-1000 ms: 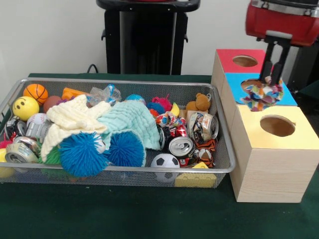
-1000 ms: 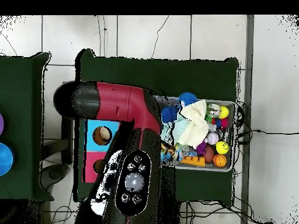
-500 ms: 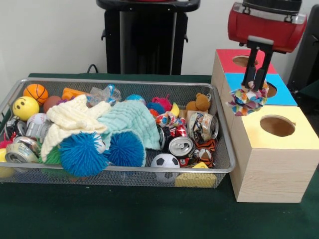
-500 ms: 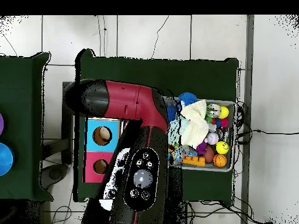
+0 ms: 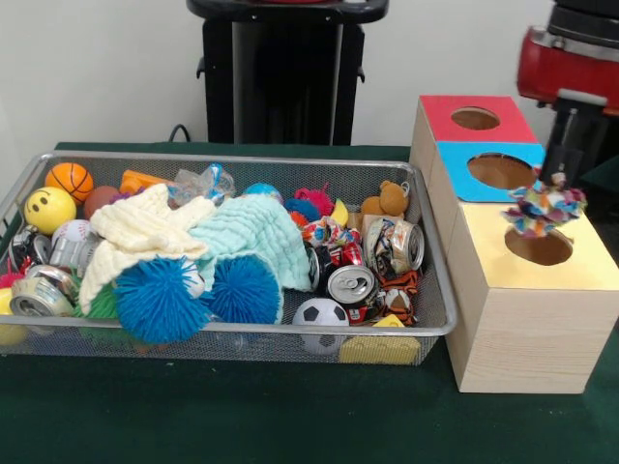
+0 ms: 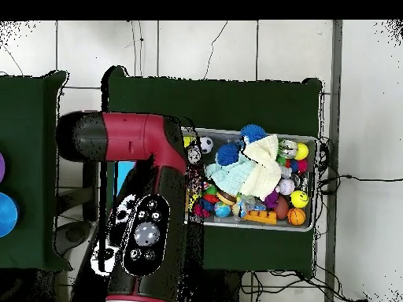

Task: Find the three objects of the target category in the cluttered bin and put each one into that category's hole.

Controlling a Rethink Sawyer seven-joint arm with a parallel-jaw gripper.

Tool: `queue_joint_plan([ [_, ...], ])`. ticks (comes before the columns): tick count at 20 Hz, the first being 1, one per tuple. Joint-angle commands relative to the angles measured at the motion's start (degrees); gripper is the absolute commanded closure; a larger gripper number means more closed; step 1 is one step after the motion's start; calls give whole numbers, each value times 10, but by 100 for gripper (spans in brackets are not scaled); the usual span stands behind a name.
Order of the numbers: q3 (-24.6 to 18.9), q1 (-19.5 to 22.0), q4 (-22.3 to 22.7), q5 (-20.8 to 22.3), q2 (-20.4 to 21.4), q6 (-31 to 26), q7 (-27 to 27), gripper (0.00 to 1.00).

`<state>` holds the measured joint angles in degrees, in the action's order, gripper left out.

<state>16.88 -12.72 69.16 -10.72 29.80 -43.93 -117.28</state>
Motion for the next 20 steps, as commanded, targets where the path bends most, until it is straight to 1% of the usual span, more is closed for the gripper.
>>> queue_joint_plan([
  [1,-13,0,-18,-31,-37,-52,-171,100],
  [5,-12,-2,-21,-41,-44,-43,-166,100],
  [7,-4,-1,-18,-36,-51,-29,-160,100],
  [9,-5,12,-10,-30,-56,-13,-136,100],
  [10,-12,26,-2,-25,-56,-1,-112,100],
  [12,-20,43,5,-15,-57,21,-81,100],
  [16,-28,61,7,1,-62,47,-50,100],
  [20,-33,72,4,11,-67,61,-35,100],
])
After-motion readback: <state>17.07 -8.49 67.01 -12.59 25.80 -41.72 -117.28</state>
